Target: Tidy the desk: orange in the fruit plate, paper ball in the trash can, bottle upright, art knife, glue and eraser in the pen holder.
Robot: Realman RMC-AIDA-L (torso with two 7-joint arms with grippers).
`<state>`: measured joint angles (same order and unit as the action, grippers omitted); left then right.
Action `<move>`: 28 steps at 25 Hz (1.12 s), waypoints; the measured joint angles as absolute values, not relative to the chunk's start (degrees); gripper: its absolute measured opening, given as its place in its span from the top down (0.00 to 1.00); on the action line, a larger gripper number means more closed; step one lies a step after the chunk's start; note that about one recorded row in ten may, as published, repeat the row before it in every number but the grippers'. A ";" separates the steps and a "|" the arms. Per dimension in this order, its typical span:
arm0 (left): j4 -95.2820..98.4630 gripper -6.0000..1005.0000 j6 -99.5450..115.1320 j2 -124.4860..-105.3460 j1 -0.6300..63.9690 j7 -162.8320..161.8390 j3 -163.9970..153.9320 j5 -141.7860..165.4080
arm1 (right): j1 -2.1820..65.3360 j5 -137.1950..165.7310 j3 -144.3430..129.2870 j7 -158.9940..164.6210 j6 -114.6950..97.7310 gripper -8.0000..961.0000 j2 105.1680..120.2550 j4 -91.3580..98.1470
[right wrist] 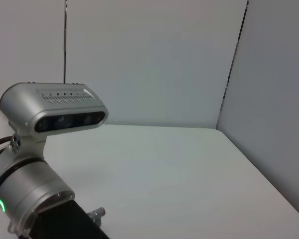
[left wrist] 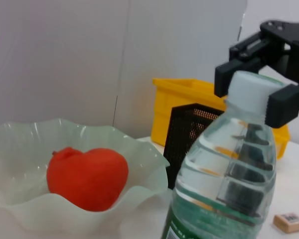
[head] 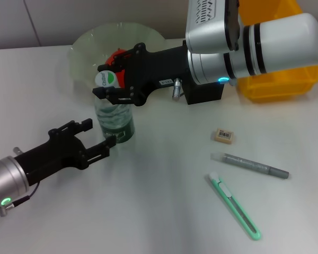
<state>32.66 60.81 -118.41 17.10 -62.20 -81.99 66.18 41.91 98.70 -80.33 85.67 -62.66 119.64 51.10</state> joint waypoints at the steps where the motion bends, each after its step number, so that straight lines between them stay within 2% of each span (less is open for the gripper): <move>1: 32.75 0.23 61.13 -118.41 16.93 -62.15 -81.65 66.18 | 41.85 98.59 -80.34 85.67 -62.70 0.53 119.66 51.15; 24: 34.96 0.23 63.28 -117.97 15.29 -62.44 -77.68 66.58 | 41.48 97.94 -81.04 85.68 -62.81 0.55 119.70 51.27; 28: 34.99 0.23 63.19 -117.40 15.29 -63.01 -77.61 66.64 | 41.48 97.74 -81.05 85.68 -62.71 0.55 119.70 51.23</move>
<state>34.99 63.19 -117.40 15.29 -63.01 -77.61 66.64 41.48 97.74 -81.05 85.68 -62.71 119.70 51.23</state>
